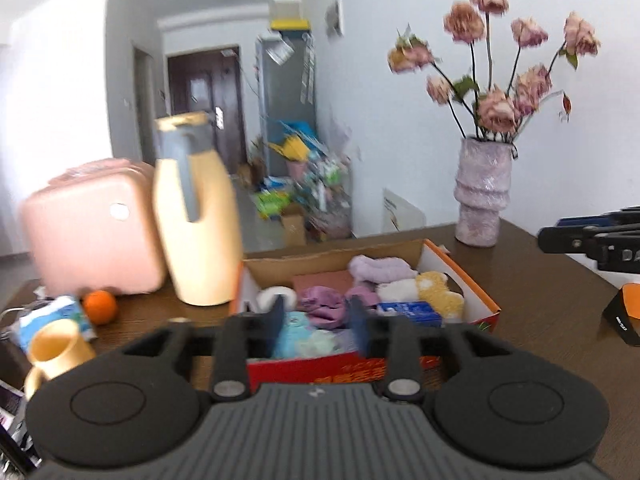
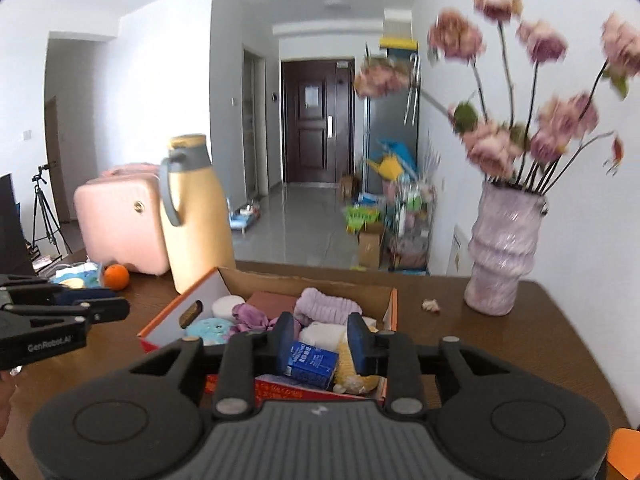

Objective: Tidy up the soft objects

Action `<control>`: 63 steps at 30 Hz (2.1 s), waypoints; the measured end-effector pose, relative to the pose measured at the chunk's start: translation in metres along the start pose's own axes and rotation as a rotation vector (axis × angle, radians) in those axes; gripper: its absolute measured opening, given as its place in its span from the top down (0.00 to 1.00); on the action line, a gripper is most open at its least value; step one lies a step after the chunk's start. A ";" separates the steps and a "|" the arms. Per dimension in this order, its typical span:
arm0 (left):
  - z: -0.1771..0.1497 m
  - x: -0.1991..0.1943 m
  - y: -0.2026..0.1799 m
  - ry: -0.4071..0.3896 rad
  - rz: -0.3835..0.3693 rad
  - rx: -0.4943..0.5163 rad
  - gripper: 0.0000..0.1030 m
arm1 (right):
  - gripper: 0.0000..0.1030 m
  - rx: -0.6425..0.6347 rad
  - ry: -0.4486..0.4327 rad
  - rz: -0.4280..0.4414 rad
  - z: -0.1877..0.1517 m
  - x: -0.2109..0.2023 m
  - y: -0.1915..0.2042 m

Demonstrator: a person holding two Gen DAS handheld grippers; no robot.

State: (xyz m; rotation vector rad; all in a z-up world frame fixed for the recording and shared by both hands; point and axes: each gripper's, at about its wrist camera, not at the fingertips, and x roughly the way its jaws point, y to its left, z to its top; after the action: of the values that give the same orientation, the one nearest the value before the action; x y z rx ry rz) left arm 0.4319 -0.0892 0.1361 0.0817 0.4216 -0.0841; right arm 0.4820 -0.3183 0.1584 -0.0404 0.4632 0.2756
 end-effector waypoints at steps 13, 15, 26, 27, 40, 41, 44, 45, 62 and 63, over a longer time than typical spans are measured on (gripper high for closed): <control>-0.065 -0.097 0.006 -0.193 0.031 0.007 0.07 | 0.02 -0.073 -0.313 -0.069 -0.082 -0.100 0.055; -0.072 -0.107 0.006 -0.205 0.031 0.002 0.07 | 0.02 -0.067 -0.316 -0.069 -0.091 -0.108 0.062; -0.145 -0.192 0.021 -0.217 0.061 -0.044 0.00 | 0.00 -0.019 -0.311 -0.068 -0.155 -0.175 0.089; -0.156 -0.200 0.023 -0.202 0.061 -0.039 0.00 | 0.00 -0.008 -0.314 -0.062 -0.164 -0.185 0.091; -0.244 -0.299 0.024 -0.125 0.076 -0.006 0.00 | 0.00 0.097 -0.150 -0.164 -0.271 -0.272 0.139; -0.246 -0.302 0.021 -0.138 0.077 0.004 0.00 | 0.00 0.111 -0.160 -0.160 -0.280 -0.279 0.144; -0.248 -0.306 0.021 -0.154 0.075 -0.012 0.00 | 0.00 0.128 -0.172 -0.142 -0.295 -0.290 0.155; -0.248 -0.306 0.022 -0.151 0.076 -0.023 0.00 | 0.00 0.129 -0.172 -0.121 -0.295 -0.290 0.158; -0.246 -0.310 0.024 -0.179 0.084 -0.028 0.00 | 0.00 0.071 -0.179 -0.064 -0.283 -0.288 0.172; -0.245 -0.310 0.024 -0.179 0.085 -0.028 0.00 | 0.00 0.071 -0.179 -0.063 -0.283 -0.288 0.173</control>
State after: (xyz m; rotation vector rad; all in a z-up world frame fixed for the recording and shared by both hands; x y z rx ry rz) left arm 0.0532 -0.0217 0.0420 0.0638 0.2396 -0.0021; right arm 0.0648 -0.2537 0.0376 0.0385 0.2927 0.1987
